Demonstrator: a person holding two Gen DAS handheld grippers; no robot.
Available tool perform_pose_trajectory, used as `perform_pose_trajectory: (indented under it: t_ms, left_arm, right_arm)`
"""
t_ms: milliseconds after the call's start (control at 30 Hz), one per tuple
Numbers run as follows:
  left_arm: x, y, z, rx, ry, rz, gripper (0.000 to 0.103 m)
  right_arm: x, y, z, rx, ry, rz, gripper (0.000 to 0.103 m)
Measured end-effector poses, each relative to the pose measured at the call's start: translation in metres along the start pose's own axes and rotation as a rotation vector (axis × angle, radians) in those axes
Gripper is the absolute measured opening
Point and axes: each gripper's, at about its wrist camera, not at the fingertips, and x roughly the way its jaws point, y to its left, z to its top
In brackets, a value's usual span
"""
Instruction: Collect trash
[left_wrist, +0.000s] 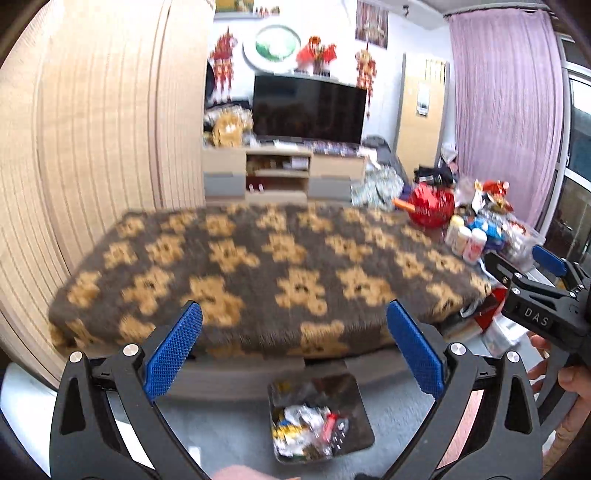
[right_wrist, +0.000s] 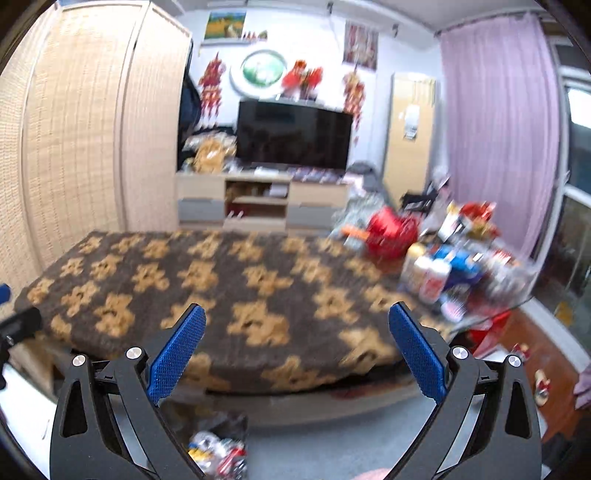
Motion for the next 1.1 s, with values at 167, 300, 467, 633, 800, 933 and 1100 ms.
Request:
perform_pose_trajectory:
  t_ms: [167,300,467,633,800,933,1100]
  left_arm:
    - [-0.027,-0.007,0.012,0.013,-0.072,0.016,0.095]
    - [-0.044,-0.017,0.018,0.043,-0.123,0.016,0.095]
    - [-0.059,-0.027,0.022,0.067,-0.172,0.039,0.095]
    - [-0.067,-0.036,0.02,0.1,-0.191,0.054,0.095]
    - [-0.068,-0.035,0.018,0.092,-0.19,0.047,0.095]
    - [-0.07,-0.032,0.018,0.068,-0.192,0.047,0.095]
    - [-0.073,-0.03,0.018,0.066,-0.201,0.064,0.095]
  right_arm:
    - [-0.028,-0.007,0.016,0.014,-0.08,0.004,0.1]
    - [-0.049,-0.011,0.023,0.023,-0.132,0.043,0.1]
    - [-0.07,-0.016,0.028,0.038,-0.176,0.046,0.1]
    - [-0.082,-0.016,0.028,0.047,-0.19,0.086,0.1]
    - [-0.086,-0.015,0.029,0.049,-0.197,0.092,0.1]
    - [-0.084,-0.013,0.028,0.044,-0.188,0.099,0.1]
    - [-0.085,-0.011,0.028,0.036,-0.181,0.106,0.1]
